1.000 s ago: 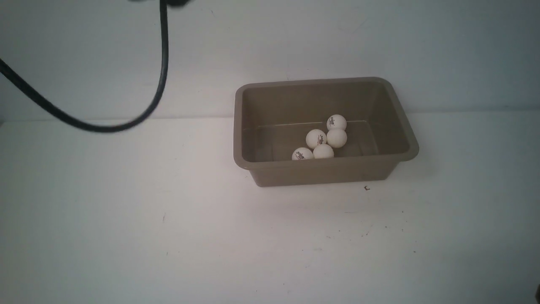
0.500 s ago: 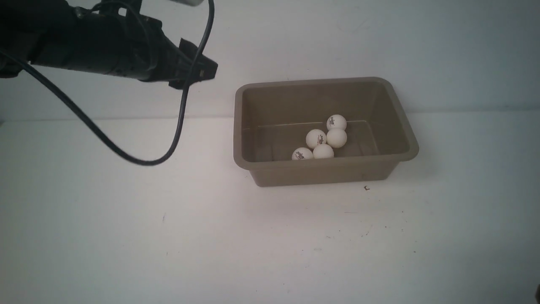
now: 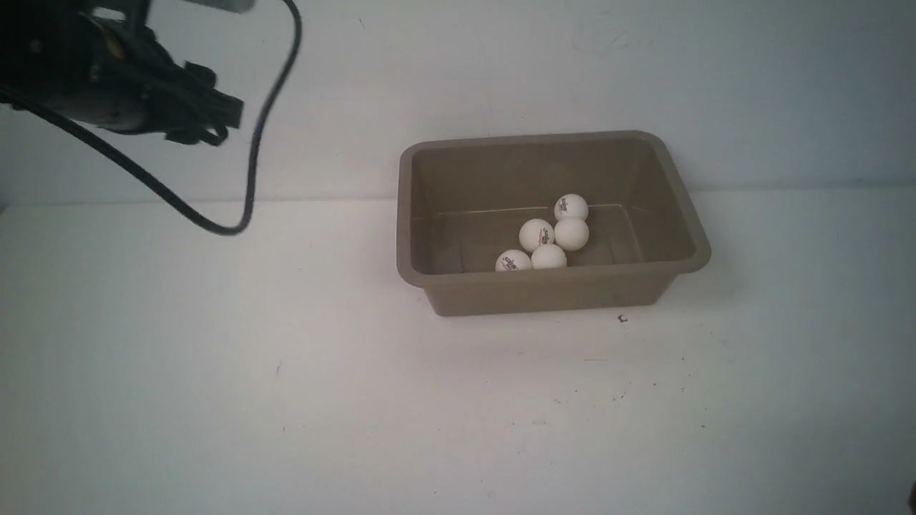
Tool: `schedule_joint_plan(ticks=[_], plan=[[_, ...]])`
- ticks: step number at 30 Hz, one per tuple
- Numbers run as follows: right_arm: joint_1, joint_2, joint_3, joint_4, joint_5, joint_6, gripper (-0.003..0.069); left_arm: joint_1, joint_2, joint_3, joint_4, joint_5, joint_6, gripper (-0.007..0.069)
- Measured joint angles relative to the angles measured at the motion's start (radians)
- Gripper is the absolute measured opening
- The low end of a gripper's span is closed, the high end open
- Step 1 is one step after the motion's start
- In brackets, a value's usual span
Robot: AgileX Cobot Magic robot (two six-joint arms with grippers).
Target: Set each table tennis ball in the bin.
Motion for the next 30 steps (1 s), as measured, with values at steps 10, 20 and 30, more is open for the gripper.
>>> schedule_joint_plan(ticks=[10, 20, 30], plan=[[0.000, 0.000, 0.000, 0.000, 0.000, -0.003, 0.0589, 0.000, -0.494, 0.438, -0.077, -0.116, 0.089, 0.0394], [0.000, 0.000, 0.000, 0.000, 0.000, -0.024, 0.0589, 0.065, -1.011, 1.051, -0.172, -0.352, 0.204, 0.0394], [0.000, 0.000, 0.000, 0.000, 0.000, -0.024, 0.0589, 0.159, -1.331, 1.358, -0.348, -0.419, 0.365, 0.0394]])
